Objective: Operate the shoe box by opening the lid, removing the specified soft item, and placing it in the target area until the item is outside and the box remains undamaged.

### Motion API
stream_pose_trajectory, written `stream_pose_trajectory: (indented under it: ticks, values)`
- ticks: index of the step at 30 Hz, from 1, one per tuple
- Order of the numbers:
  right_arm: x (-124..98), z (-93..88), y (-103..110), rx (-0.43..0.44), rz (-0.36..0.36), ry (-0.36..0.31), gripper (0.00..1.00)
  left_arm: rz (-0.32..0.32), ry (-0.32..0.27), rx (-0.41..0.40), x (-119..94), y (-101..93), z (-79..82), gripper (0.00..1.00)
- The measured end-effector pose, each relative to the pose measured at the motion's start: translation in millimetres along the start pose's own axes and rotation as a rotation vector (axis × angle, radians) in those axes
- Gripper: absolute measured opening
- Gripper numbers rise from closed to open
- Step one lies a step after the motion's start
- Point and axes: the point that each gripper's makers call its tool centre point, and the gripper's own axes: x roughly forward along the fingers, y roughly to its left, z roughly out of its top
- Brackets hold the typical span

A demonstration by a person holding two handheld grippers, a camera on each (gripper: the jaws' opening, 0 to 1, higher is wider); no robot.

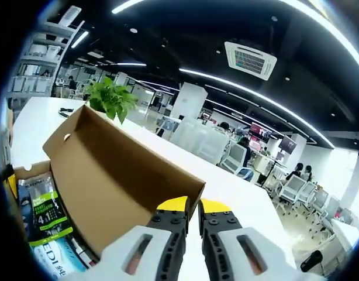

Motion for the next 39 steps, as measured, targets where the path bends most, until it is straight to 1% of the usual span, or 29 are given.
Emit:
stream_pose_trajectory:
  ticks: [3, 5, 6, 8, 9, 11, 12, 15, 19, 21, 22, 24, 27, 29, 32, 35, 37, 38, 39]
  values:
    - [4, -3.3, 1, 0.014, 0.004, 0.012, 0.04, 0.002, -0.001, -0.001, 0, 0.1, 0.0, 0.04]
    - [6, -5.1, 1, 0.007, 0.012, 0.021, 0.04, 0.002, -0.001, -0.001, 0, -0.2, 0.2, 0.04]
    - [9, -7.0, 1, 0.002, 0.024, 0.037, 0.04, 0.003, -0.001, 0.0, 0, -0.3, 0.2, 0.04]
    - [15, -14.4, 3, -0.001, 0.071, 0.106, 0.04, 0.003, -0.002, 0.0, 0, -0.3, 0.2, 0.04]
    - [18, -15.7, 3, 0.027, 0.083, 0.124, 0.04, 0.003, -0.004, 0.0, 0, -0.3, 0.3, 0.04]
    - [23, -20.1, 3, 0.122, 0.104, 0.168, 0.04, 0.003, -0.007, 0.001, 0, -0.1, 0.4, 0.04]
    - [25, -21.3, 4, 0.139, 0.104, 0.171, 0.04, 0.002, -0.007, 0.001, 0, -0.1, 0.4, 0.04]
    - [29, -26.4, 5, 0.113, 0.087, 0.164, 0.04, -0.003, -0.01, -0.001, 0, 0.1, 0.7, 0.04]
    - [32, -27.8, 3, 0.085, 0.078, 0.147, 0.04, -0.004, -0.015, 0.002, 0, 0.7, 0.9, 0.04]
    - [33, -27.4, 1, 0.095, 0.084, 0.151, 0.04, -0.003, -0.015, -0.001, 0, 0.8, 1.0, 0.04]
    - [33, -26.4, 1, 0.113, 0.086, 0.149, 0.04, -0.002, -0.013, 0.0, 0, 0.9, 0.9, 0.04]
    - [33, -26.7, 1, 0.105, 0.092, 0.151, 0.04, -0.001, -0.01, 0.002, 0, 1.1, 0.7, 0.04]
    - [34, -27.2, 2, 0.117, 0.088, 0.152, 0.04, 0.004, -0.012, -0.005, 0, 1.7, 0.6, 0.04]
    - [33, -26.8, 2, 0.116, 0.087, 0.139, 0.05, 0.008, -0.014, -0.005, 0, 2.0, 0.8, 0.05]
    - [30, -23.8, 1, 0.107, 0.074, 0.101, 0.05, 0.01, -0.03, -0.011, -1, 2.1, 1.1, 0.05]
    - [27, -23.1, 1, 0.102, 0.085, 0.095, 0.04, 0.007, -0.03, -0.014, -1, 2.0, 1.4, 0.05]
    - [26, -27.0, -5, 0.08, 0.067, 0.103, 0.08, 0.009, -0.026, -0.018, -1, 1.9, 1.2, 0.05]
    - [26, -28.1, -6, 0.086, 0.07, 0.1, 0.09, 0.014, -0.028, -0.023, -1, 2.1, 1.3, 0.05]
    - [24, -27.5, -5, 0.112, 0.081, 0.09, 0.09, 0.018, -0.032, -0.024, -1, 2.1, 1.3, 0.05]
